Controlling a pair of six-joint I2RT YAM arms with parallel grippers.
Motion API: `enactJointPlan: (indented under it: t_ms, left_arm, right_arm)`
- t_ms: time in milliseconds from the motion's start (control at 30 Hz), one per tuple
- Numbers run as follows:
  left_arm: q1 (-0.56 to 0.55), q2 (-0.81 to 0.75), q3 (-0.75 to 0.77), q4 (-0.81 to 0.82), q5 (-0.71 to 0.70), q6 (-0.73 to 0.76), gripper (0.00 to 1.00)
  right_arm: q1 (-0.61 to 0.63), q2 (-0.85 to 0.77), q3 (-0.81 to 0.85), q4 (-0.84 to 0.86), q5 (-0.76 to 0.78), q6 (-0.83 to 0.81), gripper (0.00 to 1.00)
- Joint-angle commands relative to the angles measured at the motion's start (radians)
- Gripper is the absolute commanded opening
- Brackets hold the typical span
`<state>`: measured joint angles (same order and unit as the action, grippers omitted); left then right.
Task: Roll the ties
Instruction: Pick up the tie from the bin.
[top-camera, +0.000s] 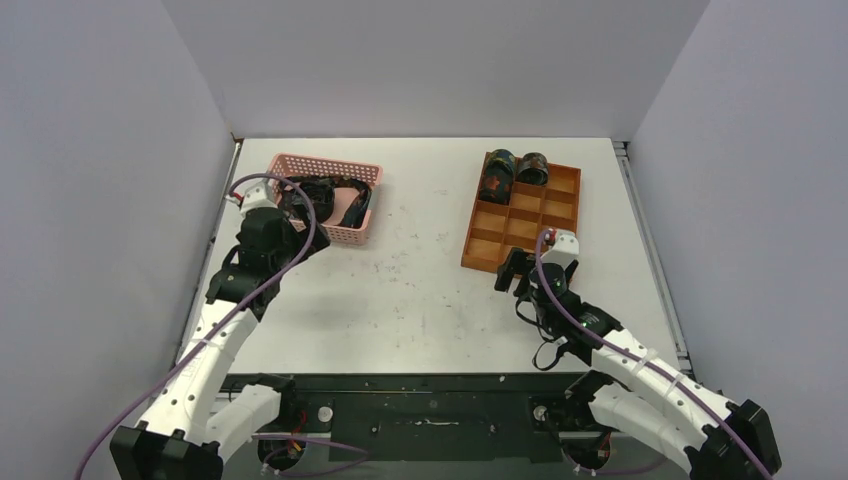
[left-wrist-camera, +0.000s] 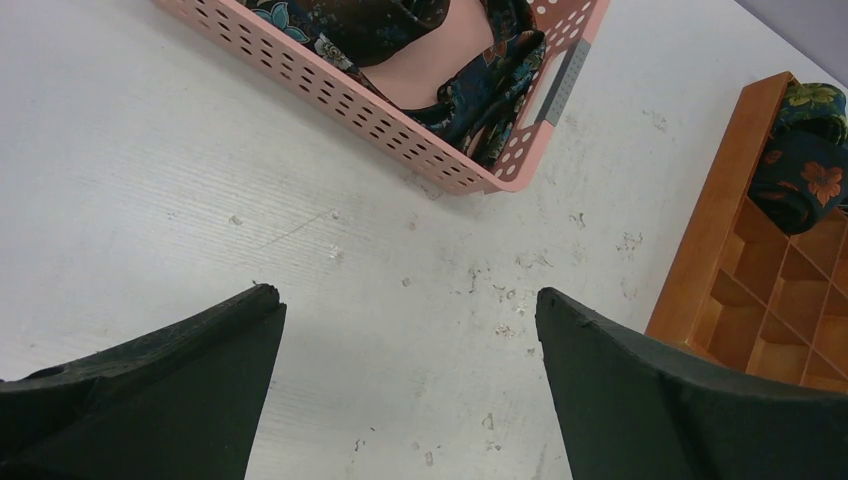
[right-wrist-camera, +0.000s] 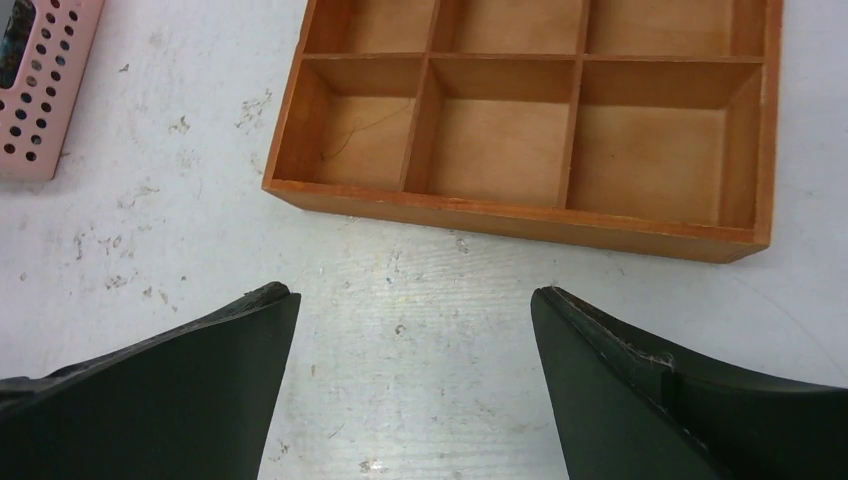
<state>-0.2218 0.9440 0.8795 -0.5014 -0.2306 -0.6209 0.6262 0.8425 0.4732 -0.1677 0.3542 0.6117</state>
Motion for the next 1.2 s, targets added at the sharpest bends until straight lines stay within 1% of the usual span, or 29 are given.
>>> enactJointPlan:
  t_ms: [0,133,233,300,367,433,467,567,600,633,700,733,867,967,1067,1167]
  left_arm:
    - [-0.014,-0.03,0.0,0.055,-0.028,0.023,0.96]
    - [-0.014,-0.05,-0.009,0.065,-0.036,0.071,0.96]
    - [0.017,-0.094,-0.013,0.086,-0.041,0.031,0.96]
    - [0.034,-0.139,-0.041,0.199,0.0,0.012,0.96]
    - [0.039,-0.142,-0.065,0.329,0.013,0.008,0.96]
    - [0.068,-0.045,-0.033,0.391,0.025,-0.007,0.96]
    - [0.097,0.031,0.027,0.39,0.058,-0.013,0.96]
    - [0.211,0.276,0.198,0.311,0.189,-0.059,0.98]
    - [0.215,0.34,0.244,0.293,0.204,-0.061,1.0]
    - [0.216,0.401,0.286,0.273,0.195,-0.051,0.95]
    - [0.216,0.5,0.345,0.284,0.202,-0.001,0.84]
    - [0.216,0.552,0.38,0.273,0.2,0.031,0.81]
    - [0.21,0.756,0.547,0.179,0.181,0.154,0.79]
    - [0.196,0.857,0.625,0.14,0.182,0.228,0.77]
    - [0.154,0.92,0.686,0.098,0.092,0.299,0.83]
    - [0.135,1.014,0.779,-0.017,0.012,0.292,0.85]
  right_arm:
    - [-0.016,-0.054,-0.005,0.053,0.062,0.016,0.9]
    - [-0.02,-0.029,0.037,0.023,-0.018,-0.039,0.9]
    - [-0.018,-0.016,0.027,0.053,-0.088,-0.063,0.9]
    - [-0.019,-0.013,0.013,0.077,-0.122,-0.066,0.9]
    - [-0.018,-0.006,0.003,0.092,-0.145,-0.067,0.9]
    - [-0.018,0.013,-0.003,0.108,-0.179,-0.064,0.9]
    - [-0.017,0.024,-0.004,0.113,-0.193,-0.061,0.9]
    - [-0.011,0.047,-0.013,0.131,-0.224,-0.049,0.9]
    - [-0.009,0.053,-0.016,0.139,-0.233,-0.047,0.9]
    - [-0.007,0.059,-0.021,0.144,-0.238,-0.044,0.9]
    - [-0.005,0.07,-0.023,0.149,-0.244,-0.042,0.9]
    - [-0.004,0.075,-0.023,0.149,-0.242,-0.044,0.9]
    - [-0.002,0.102,-0.025,0.16,-0.262,-0.045,0.9]
    - [0.001,0.13,-0.024,0.16,-0.283,-0.045,0.9]
    - [0.002,0.14,-0.027,0.16,-0.289,-0.046,0.9]
    - [0.003,0.151,-0.033,0.188,-0.289,-0.051,0.9]
